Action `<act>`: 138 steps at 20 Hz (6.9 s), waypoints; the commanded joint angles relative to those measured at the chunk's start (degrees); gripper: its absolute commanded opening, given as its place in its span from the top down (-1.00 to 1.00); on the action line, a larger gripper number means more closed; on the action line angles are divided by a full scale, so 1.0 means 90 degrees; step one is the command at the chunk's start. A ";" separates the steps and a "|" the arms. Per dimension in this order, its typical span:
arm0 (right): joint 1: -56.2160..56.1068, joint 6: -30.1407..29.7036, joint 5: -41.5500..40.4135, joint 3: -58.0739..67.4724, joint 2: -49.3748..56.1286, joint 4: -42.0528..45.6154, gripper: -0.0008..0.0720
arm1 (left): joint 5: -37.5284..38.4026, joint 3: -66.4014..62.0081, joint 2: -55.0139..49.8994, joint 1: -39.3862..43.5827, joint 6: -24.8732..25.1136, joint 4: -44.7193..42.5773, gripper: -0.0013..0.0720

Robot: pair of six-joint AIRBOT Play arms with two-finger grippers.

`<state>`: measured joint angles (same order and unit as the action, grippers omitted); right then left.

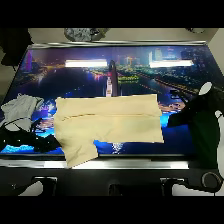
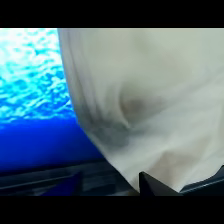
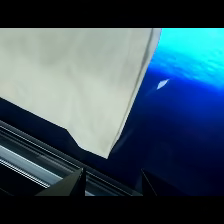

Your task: Fold the shirts.

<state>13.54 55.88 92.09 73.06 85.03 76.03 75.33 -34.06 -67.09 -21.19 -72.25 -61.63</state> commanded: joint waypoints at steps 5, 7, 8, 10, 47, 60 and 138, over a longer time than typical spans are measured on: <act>0.0017 -0.0100 -0.0182 -0.0318 -0.0165 -0.0039 -0.25 | -0.1093 0.0588 0.0141 0.0495 0.0124 0.0707 -0.24; 0.0017 -0.0095 -0.0265 -0.0542 -0.0211 -0.0039 -0.44 | -0.1100 0.0588 0.0136 0.0670 0.0124 0.0675 0.10; 0.0017 -0.0095 -0.0350 -0.0726 -0.0270 -0.0041 -0.47 | -0.1095 0.0588 0.0136 0.0712 0.0124 0.0656 0.15; 0.0017 -0.0092 -0.0568 -0.1207 -0.0459 -0.0046 -0.50 | -0.1049 0.0585 0.0138 0.0714 0.0134 0.0631 0.72; -0.1064 0.0347 -0.2577 0.2203 0.1780 0.0294 0.89 | -0.0916 -0.4704 -0.2178 0.0736 -0.0226 0.0877 0.89; -0.0627 0.0384 -0.1885 0.2956 0.2487 -0.0610 -0.78 | 0.0342 -0.6436 -0.3985 0.0561 -0.0542 0.0908 -0.52; -0.2424 0.1773 -0.2484 0.1736 0.2387 -0.3082 -0.90 | -0.1916 -0.3189 0.1683 0.0580 -0.0391 0.1268 0.88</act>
<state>-9.61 72.95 71.83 89.93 101.56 58.92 58.11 -63.77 -51.70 -15.97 -76.27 -49.93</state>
